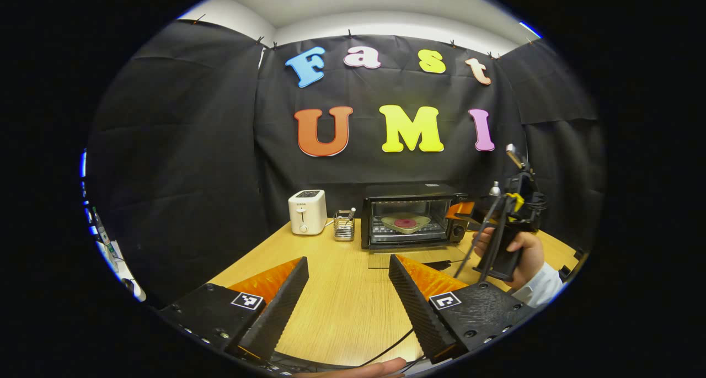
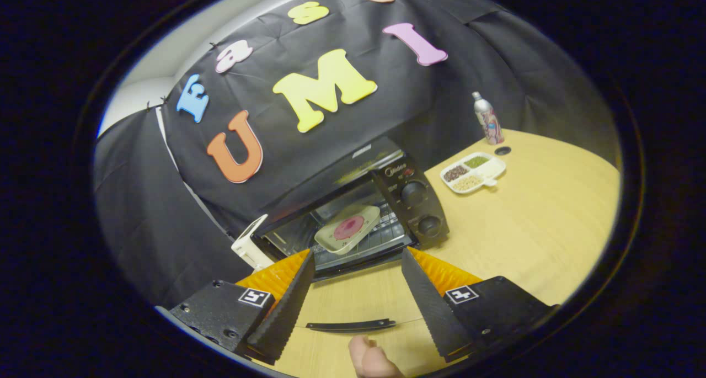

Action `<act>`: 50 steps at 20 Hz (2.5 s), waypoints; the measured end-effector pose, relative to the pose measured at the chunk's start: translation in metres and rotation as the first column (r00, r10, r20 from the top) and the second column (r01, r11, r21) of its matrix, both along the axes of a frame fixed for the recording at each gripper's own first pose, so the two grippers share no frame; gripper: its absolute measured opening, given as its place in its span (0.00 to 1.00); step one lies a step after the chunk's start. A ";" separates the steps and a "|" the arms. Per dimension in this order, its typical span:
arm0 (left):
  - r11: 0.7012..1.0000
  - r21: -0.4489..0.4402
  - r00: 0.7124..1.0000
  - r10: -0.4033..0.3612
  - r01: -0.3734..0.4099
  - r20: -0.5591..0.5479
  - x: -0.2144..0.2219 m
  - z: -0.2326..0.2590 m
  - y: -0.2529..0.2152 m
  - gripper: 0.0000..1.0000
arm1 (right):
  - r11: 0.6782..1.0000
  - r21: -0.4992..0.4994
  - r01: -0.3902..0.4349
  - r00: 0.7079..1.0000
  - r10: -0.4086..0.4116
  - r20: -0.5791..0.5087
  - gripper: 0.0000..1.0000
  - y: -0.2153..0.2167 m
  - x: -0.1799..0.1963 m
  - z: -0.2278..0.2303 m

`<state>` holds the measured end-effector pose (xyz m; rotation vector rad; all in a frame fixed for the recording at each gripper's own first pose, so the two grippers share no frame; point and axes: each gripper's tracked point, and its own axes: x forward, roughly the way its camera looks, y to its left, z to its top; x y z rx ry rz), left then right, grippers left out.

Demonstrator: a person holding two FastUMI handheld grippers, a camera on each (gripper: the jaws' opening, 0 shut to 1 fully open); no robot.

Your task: Open the electric oven with the left hand, put the food in, and close the electric oven.

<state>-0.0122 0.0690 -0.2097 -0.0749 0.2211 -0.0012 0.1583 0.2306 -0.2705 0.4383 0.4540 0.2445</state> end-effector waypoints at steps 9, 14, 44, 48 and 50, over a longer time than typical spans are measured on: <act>0.997 0.028 0.996 -0.070 0.071 -0.054 0.051 -0.019 -0.044 0.94 | 0.979 -0.202 0.018 0.950 0.046 0.310 0.94 -0.080 -0.061 0.095; 0.989 -0.051 0.979 -0.146 0.140 -0.145 0.084 -0.065 -0.097 0.94 | 0.954 -0.274 0.122 0.904 0.007 0.427 1.00 -0.131 -0.091 0.130; 0.983 -0.011 0.921 -0.177 0.185 -0.346 0.151 -0.151 -0.173 0.93 | 0.940 -0.263 0.217 0.887 -0.077 0.456 0.94 -0.217 -0.102 0.134; 0.984 -0.006 0.945 -0.174 0.179 -0.276 0.162 -0.128 -0.168 0.94 | 0.940 -0.263 0.218 0.889 -0.081 0.450 1.00 -0.215 -0.110 0.138; 0.985 -0.019 0.954 -0.168 0.169 -0.250 0.167 -0.120 -0.166 0.93 | 0.956 -0.242 0.166 0.896 -0.043 0.443 1.00 -0.205 -0.118 0.141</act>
